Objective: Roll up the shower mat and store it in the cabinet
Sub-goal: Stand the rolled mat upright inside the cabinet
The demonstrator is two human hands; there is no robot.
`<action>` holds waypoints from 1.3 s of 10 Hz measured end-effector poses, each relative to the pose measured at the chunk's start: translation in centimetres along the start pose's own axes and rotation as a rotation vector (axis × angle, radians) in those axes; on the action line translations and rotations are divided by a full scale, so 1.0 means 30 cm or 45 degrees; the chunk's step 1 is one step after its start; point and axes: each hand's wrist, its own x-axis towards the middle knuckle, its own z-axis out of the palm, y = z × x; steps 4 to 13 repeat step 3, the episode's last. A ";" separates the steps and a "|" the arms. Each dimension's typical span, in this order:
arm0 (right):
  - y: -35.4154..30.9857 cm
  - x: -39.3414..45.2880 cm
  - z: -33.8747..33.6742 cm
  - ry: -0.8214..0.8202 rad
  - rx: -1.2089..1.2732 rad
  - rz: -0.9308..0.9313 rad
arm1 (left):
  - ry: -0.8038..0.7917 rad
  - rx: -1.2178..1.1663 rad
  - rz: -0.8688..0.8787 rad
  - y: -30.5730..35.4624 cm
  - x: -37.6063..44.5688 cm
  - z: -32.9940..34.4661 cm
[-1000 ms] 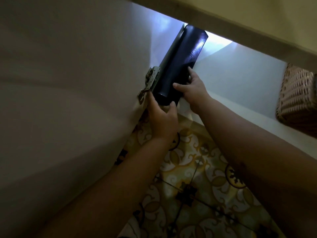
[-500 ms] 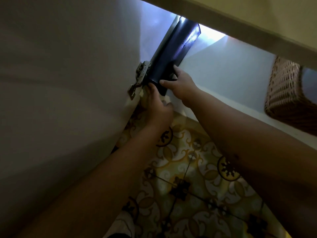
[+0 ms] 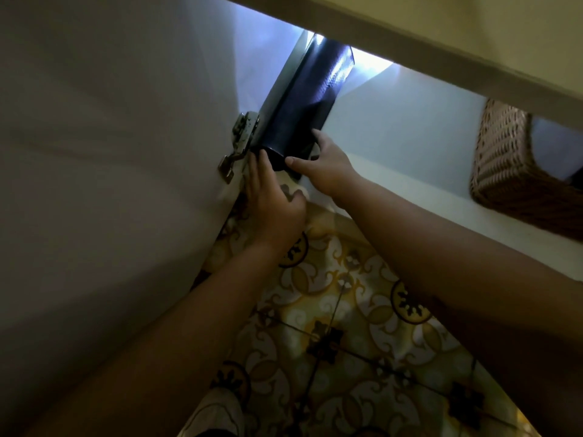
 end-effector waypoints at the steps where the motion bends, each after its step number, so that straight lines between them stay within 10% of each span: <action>1: 0.014 -0.037 -0.005 -0.011 0.034 0.010 | -0.015 0.365 0.308 -0.010 -0.016 -0.010; 3: 0.122 -0.213 -0.081 0.174 -0.028 -0.021 | -0.118 0.639 0.583 -0.012 -0.005 -0.026; 13: 0.122 -0.213 -0.081 0.174 -0.028 -0.021 | -0.118 0.639 0.583 -0.012 -0.005 -0.026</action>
